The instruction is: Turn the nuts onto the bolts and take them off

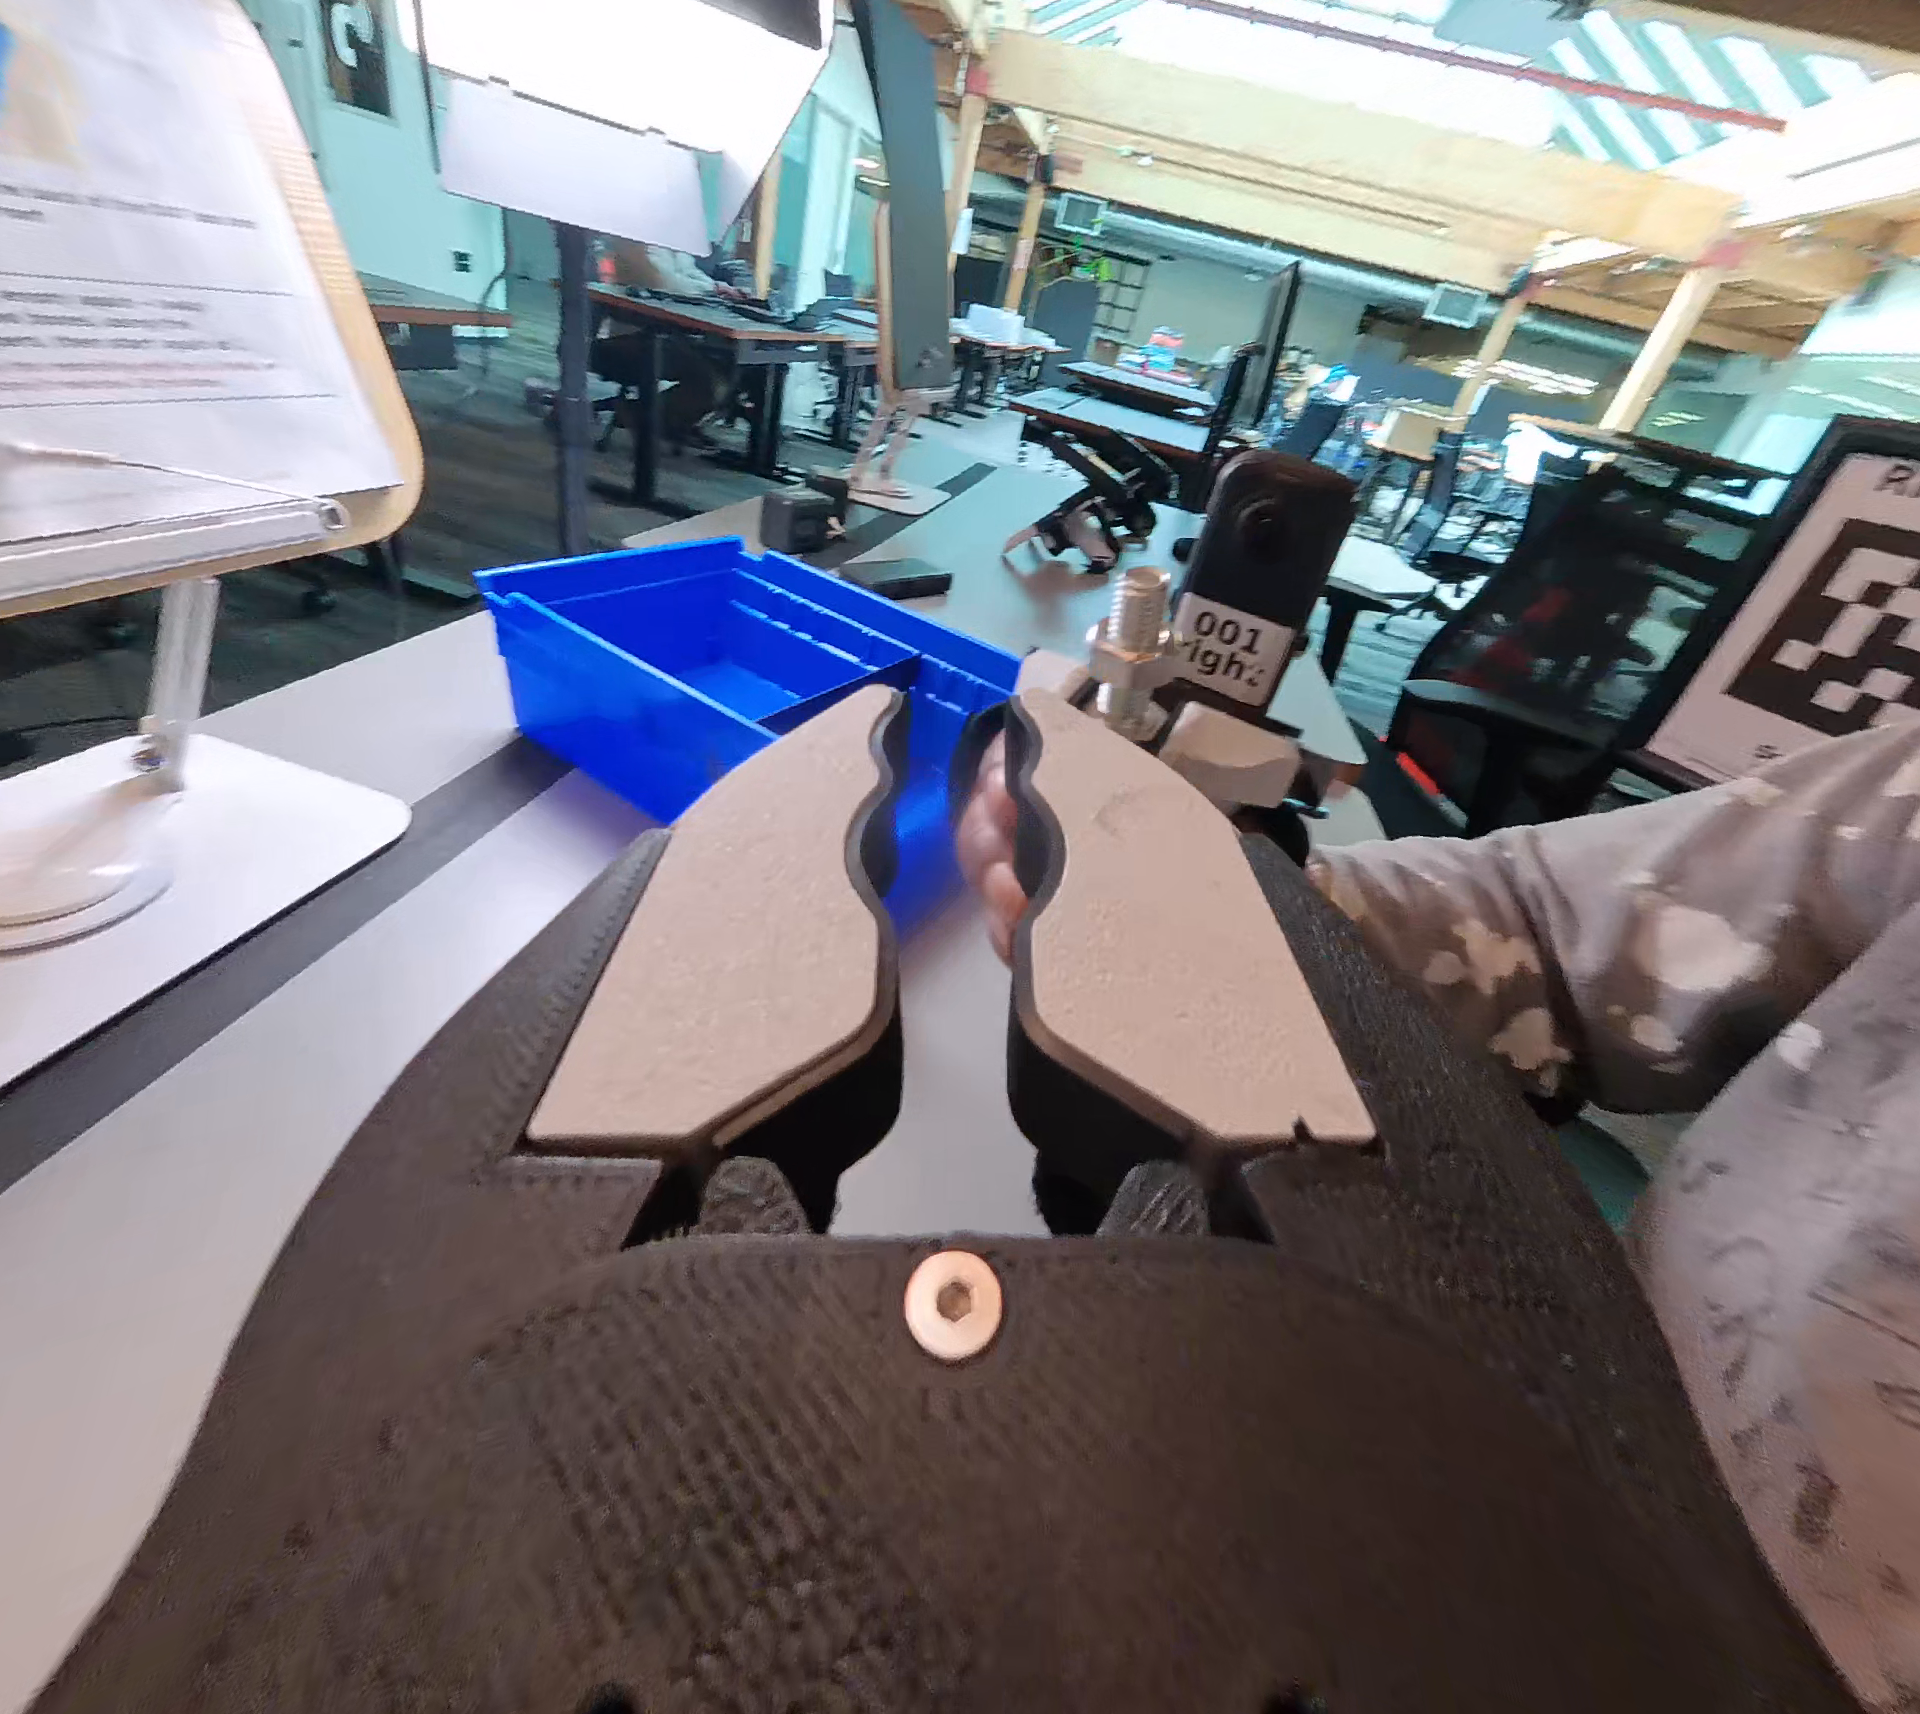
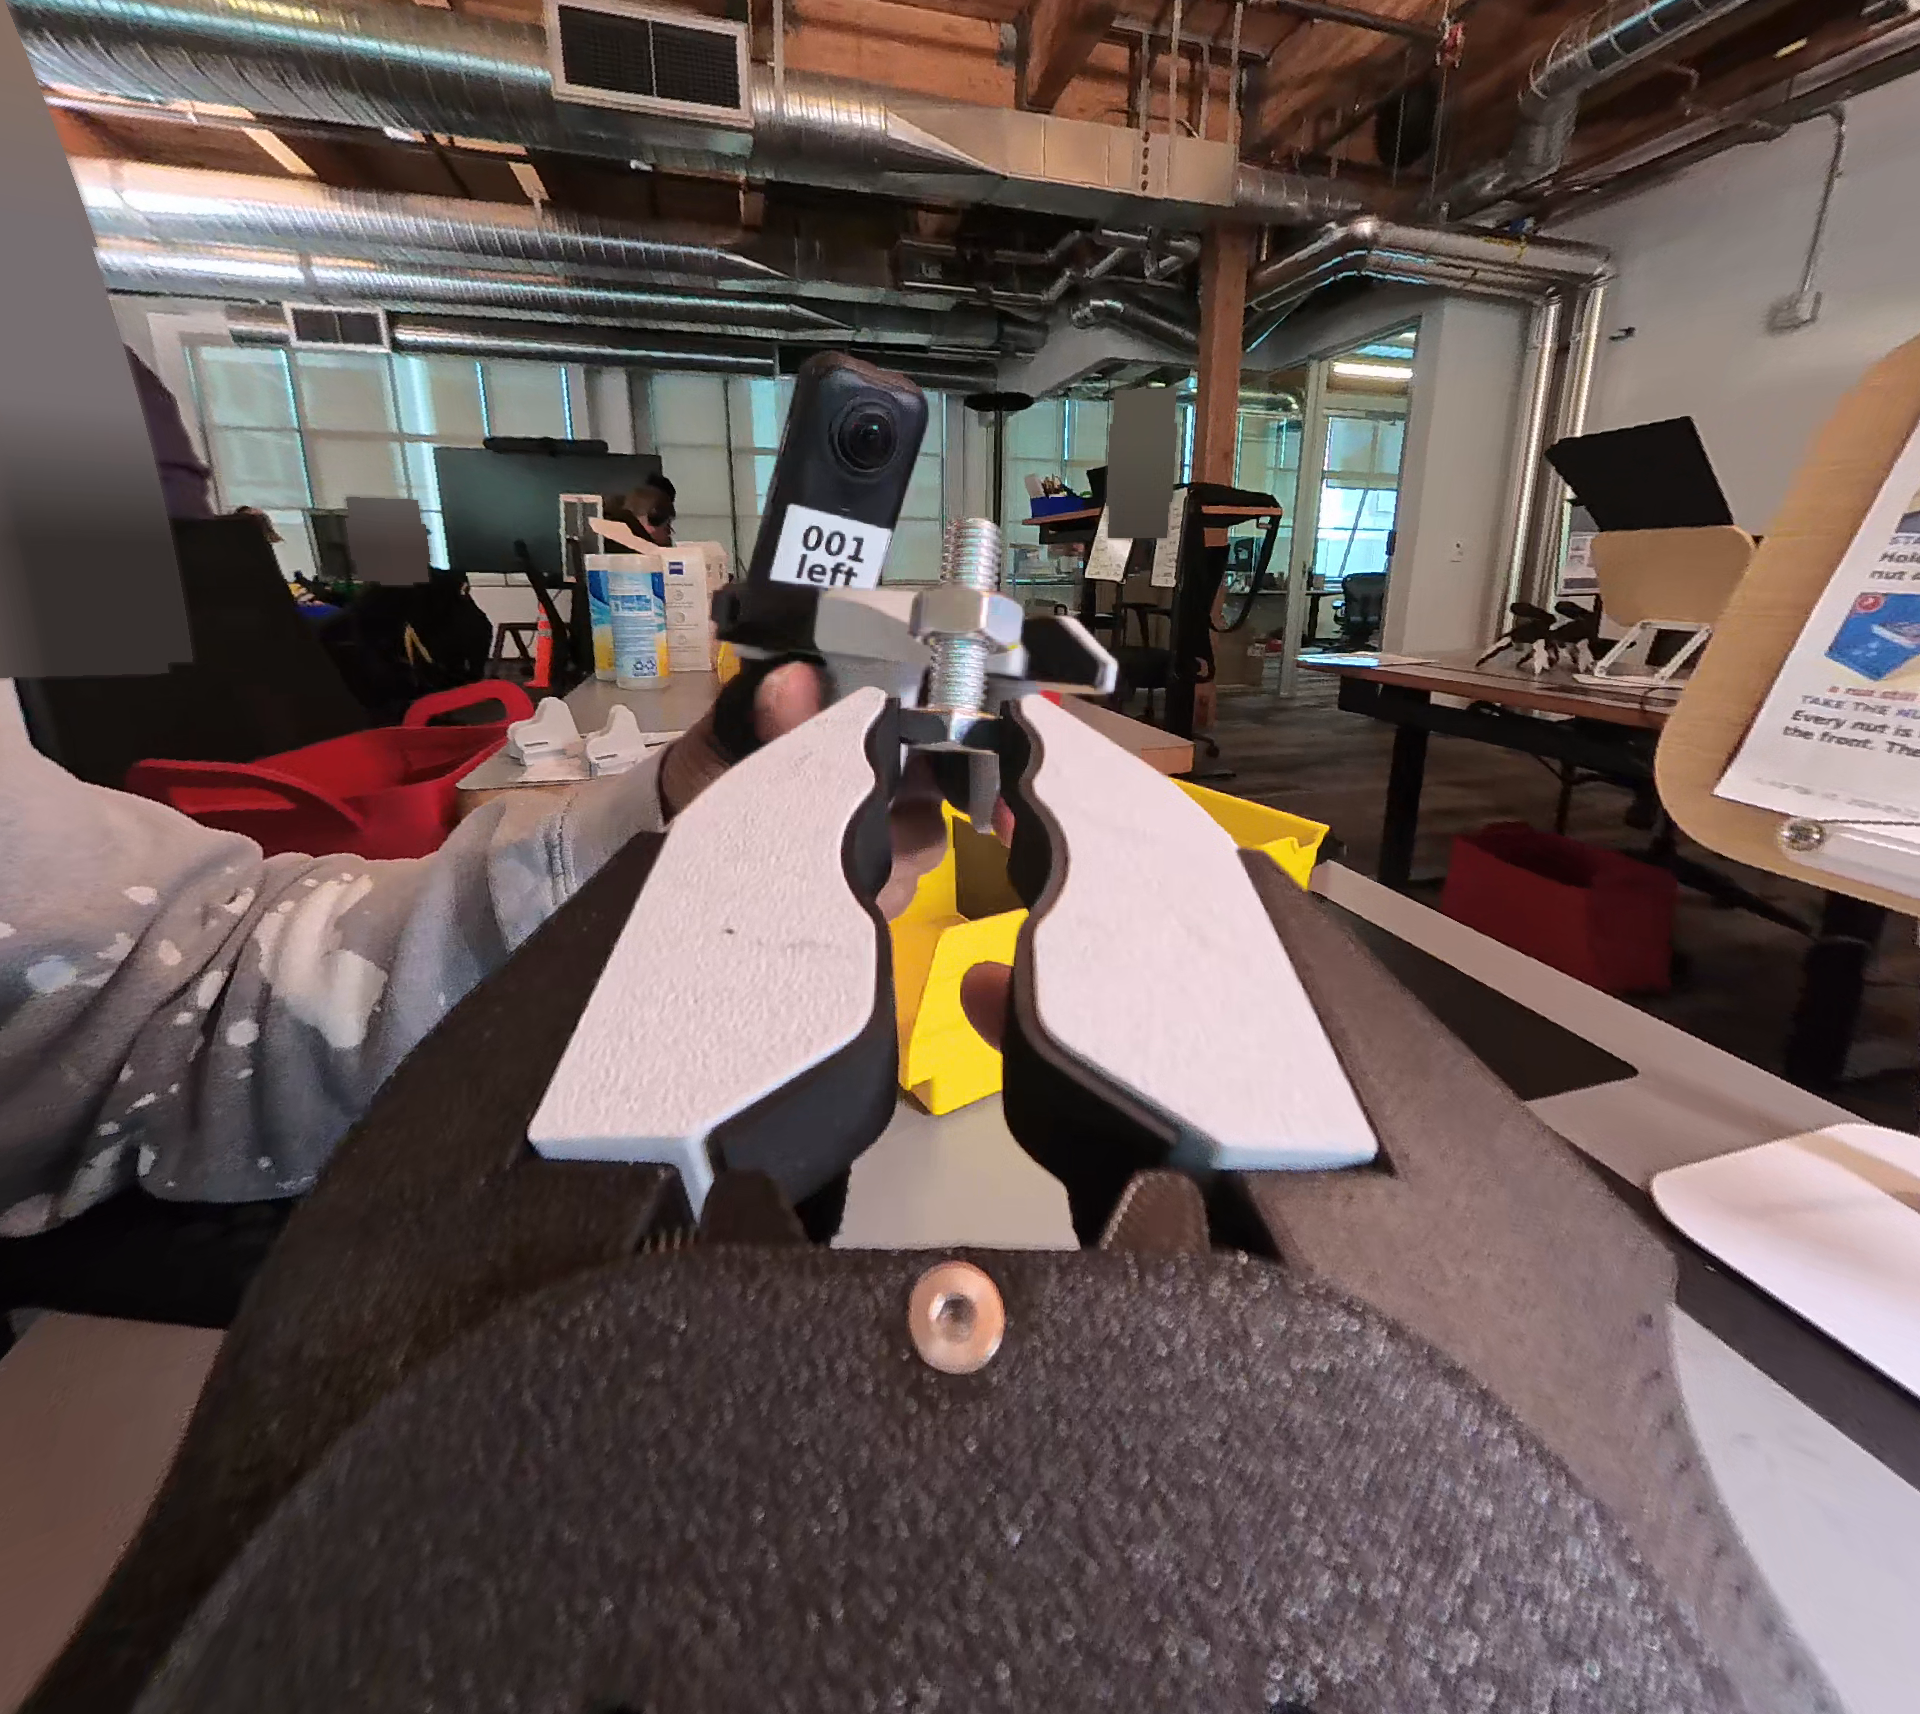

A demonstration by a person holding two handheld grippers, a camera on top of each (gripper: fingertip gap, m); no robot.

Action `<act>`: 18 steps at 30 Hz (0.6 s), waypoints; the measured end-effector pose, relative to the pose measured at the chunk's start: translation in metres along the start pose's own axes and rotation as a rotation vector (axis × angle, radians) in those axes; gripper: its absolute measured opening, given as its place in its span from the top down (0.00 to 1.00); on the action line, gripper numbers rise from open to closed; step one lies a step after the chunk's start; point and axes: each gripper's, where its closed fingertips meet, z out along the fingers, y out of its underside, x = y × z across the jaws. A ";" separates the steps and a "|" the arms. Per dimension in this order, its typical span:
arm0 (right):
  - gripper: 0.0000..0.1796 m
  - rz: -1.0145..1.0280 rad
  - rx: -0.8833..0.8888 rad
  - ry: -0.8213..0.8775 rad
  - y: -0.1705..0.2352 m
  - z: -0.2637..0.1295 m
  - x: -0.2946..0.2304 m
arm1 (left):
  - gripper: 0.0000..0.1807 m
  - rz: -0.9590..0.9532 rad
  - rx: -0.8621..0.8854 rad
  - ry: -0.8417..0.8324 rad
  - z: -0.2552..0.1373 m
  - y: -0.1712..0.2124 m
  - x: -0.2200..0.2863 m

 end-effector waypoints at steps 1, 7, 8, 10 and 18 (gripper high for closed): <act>0.90 0.006 -0.001 0.004 0.002 0.000 0.001 | 0.89 -0.001 0.000 0.021 0.001 0.000 0.004; 0.90 0.001 -0.008 0.015 0.006 0.003 0.001 | 0.90 0.000 0.004 0.128 0.010 0.001 0.030; 0.90 -0.003 -0.007 0.015 0.006 0.003 0.000 | 0.90 0.012 0.009 0.126 0.010 0.001 0.031; 0.90 -0.010 -0.024 0.022 0.007 0.004 0.001 | 0.90 0.027 -0.002 0.111 0.010 0.001 0.031; 0.90 0.011 -0.023 -0.004 0.008 0.003 -0.001 | 0.88 0.038 -0.006 0.114 0.006 0.002 0.024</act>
